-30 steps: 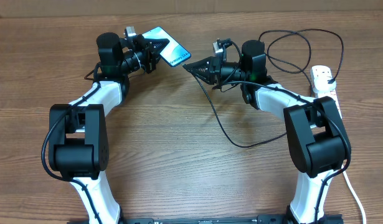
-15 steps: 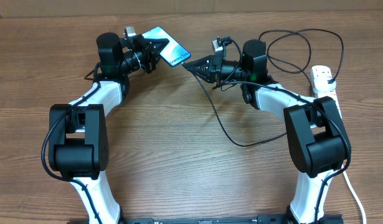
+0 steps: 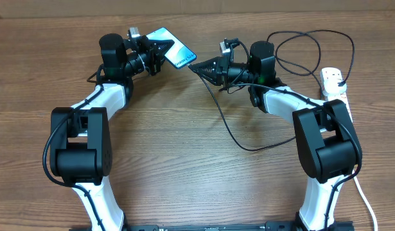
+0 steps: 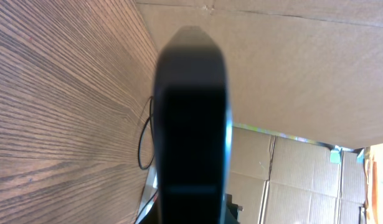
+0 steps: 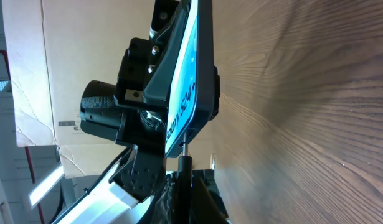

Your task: Plug charger to phone and switch on socket

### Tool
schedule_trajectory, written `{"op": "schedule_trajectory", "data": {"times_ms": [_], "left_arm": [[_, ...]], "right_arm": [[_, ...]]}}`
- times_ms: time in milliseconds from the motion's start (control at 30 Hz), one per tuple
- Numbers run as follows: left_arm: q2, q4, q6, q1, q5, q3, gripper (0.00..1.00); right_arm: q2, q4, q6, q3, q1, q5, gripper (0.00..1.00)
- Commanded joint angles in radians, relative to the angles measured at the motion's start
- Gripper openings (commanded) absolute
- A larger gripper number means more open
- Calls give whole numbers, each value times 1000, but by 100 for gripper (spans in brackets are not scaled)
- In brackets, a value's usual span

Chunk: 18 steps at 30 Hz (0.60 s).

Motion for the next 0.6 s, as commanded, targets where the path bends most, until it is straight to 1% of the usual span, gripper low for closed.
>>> {"op": "schedule_trajectory", "data": {"times_ms": [0, 567], "left_arm": [[-24, 13, 8, 0, 6, 21, 4], [-24, 12, 9, -9, 6, 21, 4]], "right_arm": [[-26, 7, 7, 11, -8, 23, 4], [-26, 7, 26, 11, -8, 27, 4]]}}
